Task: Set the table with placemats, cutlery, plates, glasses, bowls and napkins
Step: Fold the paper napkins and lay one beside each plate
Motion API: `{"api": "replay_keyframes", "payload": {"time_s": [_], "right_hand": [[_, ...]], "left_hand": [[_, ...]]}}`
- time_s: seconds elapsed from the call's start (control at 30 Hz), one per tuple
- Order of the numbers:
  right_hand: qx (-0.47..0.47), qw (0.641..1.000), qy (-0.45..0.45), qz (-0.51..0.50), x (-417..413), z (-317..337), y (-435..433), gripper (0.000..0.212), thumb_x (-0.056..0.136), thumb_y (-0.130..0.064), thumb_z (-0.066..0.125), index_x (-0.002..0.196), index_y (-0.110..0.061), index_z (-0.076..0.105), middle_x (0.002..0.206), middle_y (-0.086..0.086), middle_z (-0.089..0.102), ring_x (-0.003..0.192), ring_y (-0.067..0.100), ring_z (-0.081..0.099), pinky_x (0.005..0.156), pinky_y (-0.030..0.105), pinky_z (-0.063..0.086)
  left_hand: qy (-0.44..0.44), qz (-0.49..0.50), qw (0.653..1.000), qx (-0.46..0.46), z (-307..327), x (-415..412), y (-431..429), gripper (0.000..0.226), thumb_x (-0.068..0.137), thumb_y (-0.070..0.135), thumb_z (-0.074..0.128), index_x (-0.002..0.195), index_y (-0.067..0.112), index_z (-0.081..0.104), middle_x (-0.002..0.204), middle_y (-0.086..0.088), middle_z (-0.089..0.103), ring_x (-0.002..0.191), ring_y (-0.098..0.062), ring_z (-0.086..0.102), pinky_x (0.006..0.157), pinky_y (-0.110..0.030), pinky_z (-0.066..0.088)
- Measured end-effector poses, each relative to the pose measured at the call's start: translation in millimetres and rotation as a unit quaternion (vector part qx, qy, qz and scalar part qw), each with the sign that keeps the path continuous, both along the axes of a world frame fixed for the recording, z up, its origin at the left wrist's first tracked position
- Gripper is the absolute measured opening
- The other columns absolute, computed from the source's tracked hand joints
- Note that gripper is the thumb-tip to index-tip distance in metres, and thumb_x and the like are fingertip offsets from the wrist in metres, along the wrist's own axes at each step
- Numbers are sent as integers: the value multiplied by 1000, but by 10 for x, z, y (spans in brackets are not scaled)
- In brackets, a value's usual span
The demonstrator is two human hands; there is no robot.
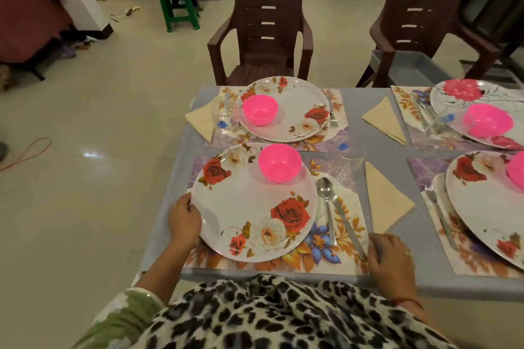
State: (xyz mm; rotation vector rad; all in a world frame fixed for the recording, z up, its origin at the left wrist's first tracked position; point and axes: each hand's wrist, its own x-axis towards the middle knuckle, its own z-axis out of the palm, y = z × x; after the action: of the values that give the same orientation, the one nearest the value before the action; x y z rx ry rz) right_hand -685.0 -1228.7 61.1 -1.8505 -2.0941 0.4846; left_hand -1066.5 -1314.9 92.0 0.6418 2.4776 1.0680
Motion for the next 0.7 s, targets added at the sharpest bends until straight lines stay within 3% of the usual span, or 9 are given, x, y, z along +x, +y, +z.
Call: {"api": "replay_keyframes", "payload": {"time_s": [0.17, 0.3, 0.43, 0.57, 0.7], "right_hand": [[-50, 996, -70, -37, -139, 4, -132, 30, 91, -15, 54, 118, -5, 59, 109, 16, 55, 96, 27, 51, 81, 37, 44], [-48, 997, -18, -54, -234, 125, -77, 21, 90, -7, 53, 105, 3, 63, 99, 19, 52, 83, 29, 49, 76, 35, 39], [-67, 993, 16, -92, -301, 195, 15, 18, 92, -10, 51, 95, 3, 64, 90, 9, 43, 75, 20, 41, 74, 30, 34], [-69, 989, 53, -118, -288, 211, 74, 14, 89, -9, 58, 91, 2, 67, 92, 15, 54, 74, 21, 44, 73, 29, 35], [-73, 988, 70, -112, -319, 230, 88, 10, 87, -6, 59, 80, -3, 66, 85, 8, 50, 72, 22, 47, 71, 27, 33]], "left_hand": [[2, 51, 998, -22, -48, -206, 33, 38, 86, -3, 41, 108, 8, 70, 114, -17, 64, 84, -34, 62, 78, -38, 53], [-3, 41, 998, -46, 26, -245, 50, 28, 87, 1, 46, 105, 2, 67, 109, -21, 65, 88, -34, 60, 74, -33, 46], [-57, 67, 996, -30, 11, -387, 0, 33, 89, 1, 50, 119, 4, 61, 119, -17, 63, 109, -33, 58, 96, -35, 45], [-87, 56, 994, -25, -27, -498, -26, 18, 86, 1, 59, 101, 4, 69, 96, -10, 68, 87, -26, 61, 66, -27, 48], [-54, 56, 997, -31, -49, -575, -69, 16, 85, 3, 63, 98, 4, 71, 94, -13, 70, 87, -28, 63, 77, -30, 48]]}}
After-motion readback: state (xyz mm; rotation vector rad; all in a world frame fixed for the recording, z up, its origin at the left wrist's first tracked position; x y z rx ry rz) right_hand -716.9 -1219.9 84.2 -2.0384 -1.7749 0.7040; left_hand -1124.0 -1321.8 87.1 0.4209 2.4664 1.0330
